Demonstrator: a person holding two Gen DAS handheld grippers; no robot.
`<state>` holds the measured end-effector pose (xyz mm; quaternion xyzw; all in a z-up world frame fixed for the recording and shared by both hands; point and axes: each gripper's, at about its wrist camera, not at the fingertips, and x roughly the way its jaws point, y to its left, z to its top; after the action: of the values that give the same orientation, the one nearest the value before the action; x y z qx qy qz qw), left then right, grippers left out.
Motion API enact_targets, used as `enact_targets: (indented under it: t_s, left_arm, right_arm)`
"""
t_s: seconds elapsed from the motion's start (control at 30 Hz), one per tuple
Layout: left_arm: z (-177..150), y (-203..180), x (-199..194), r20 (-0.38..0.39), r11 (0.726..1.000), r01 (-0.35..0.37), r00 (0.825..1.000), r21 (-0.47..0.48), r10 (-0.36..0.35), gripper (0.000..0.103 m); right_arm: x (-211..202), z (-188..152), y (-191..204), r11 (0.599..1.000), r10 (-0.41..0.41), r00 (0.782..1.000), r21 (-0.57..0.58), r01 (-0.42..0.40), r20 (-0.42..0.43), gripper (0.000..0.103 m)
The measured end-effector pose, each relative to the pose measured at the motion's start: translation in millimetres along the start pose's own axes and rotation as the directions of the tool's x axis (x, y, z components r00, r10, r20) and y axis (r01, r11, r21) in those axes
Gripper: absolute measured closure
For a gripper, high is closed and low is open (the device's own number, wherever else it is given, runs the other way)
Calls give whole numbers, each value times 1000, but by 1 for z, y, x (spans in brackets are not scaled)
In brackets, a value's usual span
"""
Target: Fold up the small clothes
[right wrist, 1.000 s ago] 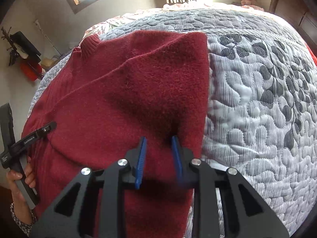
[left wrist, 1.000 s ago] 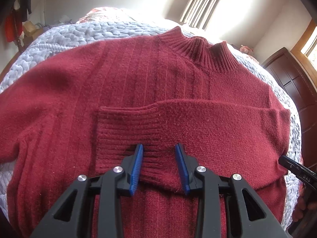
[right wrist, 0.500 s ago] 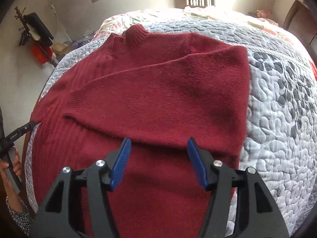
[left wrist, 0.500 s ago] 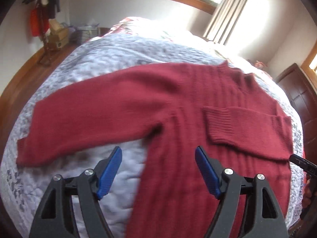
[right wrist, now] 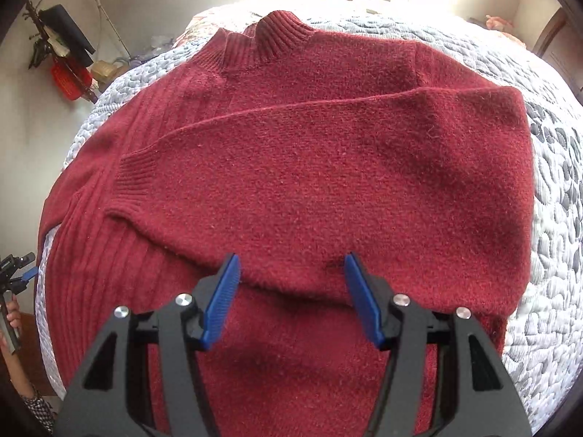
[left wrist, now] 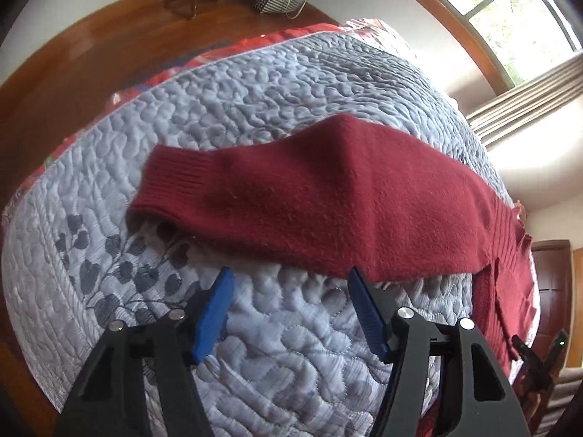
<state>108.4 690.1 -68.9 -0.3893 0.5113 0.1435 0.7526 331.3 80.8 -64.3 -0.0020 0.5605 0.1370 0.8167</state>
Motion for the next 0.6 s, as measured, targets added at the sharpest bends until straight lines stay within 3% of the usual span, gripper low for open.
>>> enact_targets:
  t_s: [0.13,0.3,0.4,0.47,0.6]
  left_arm:
    - [16,37,19,-24,976,144,989,-161,-149,39]
    - [27,77,37,30,896,269,960,-353,-277,40]
    - [34,83,40,48,904,229,973,-360,-228,52]
    - [38,82,43,38,922,175,984,-344,-172,68]
    - [39,81,39,74,926,159,987,-342,-142,90]
  right_arm:
    - [2,0,-2,1000,1,1000,0,-1,3,42]
    - [3,2,-3,1000,-2,1000,-3,2,10,42]
    - [6,3,-2,1000,-8,1000,-9,8,9,41]
    - [6,3,-1,1000,-12,1000,-16,12,13,41]
    - [8,3,1,999,-16,1000,-31,16,17,41]
